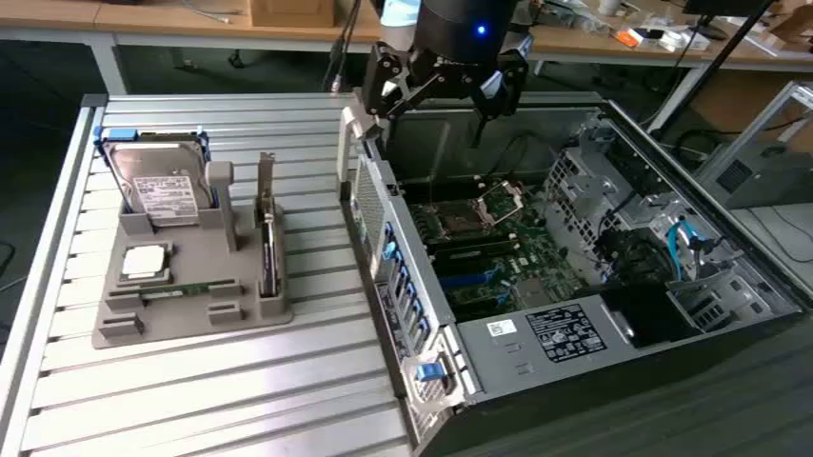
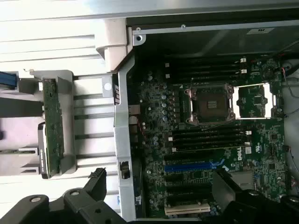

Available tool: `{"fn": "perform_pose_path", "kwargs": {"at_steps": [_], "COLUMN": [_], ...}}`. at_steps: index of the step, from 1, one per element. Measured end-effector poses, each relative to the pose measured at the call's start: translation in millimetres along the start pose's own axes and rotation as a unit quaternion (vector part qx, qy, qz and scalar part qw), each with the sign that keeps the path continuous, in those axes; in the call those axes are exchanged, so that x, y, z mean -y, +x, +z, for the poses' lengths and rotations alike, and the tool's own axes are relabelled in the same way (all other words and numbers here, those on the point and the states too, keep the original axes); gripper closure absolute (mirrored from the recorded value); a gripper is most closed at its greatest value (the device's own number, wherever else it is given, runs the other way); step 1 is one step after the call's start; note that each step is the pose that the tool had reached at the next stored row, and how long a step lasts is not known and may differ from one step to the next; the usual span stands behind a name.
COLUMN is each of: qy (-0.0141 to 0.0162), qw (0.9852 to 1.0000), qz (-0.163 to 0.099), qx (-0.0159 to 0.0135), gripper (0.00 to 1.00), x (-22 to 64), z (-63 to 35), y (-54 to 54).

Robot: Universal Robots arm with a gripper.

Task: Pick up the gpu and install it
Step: 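Reach for the gpu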

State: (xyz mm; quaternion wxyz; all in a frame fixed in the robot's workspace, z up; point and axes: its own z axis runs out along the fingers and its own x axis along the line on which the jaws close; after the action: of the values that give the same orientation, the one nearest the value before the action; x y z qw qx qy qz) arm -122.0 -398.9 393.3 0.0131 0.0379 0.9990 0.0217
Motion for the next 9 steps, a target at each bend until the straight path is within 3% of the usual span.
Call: {"fn": "perform_pose_path", "kwargs": {"at_steps": [9], "qy": [0.0], "qw": [1.0], "qz": [0.0], "qx": [0.0], "gripper": [0.01], "x": [0.6], "z": [-0.2], "y": [7.7]}}
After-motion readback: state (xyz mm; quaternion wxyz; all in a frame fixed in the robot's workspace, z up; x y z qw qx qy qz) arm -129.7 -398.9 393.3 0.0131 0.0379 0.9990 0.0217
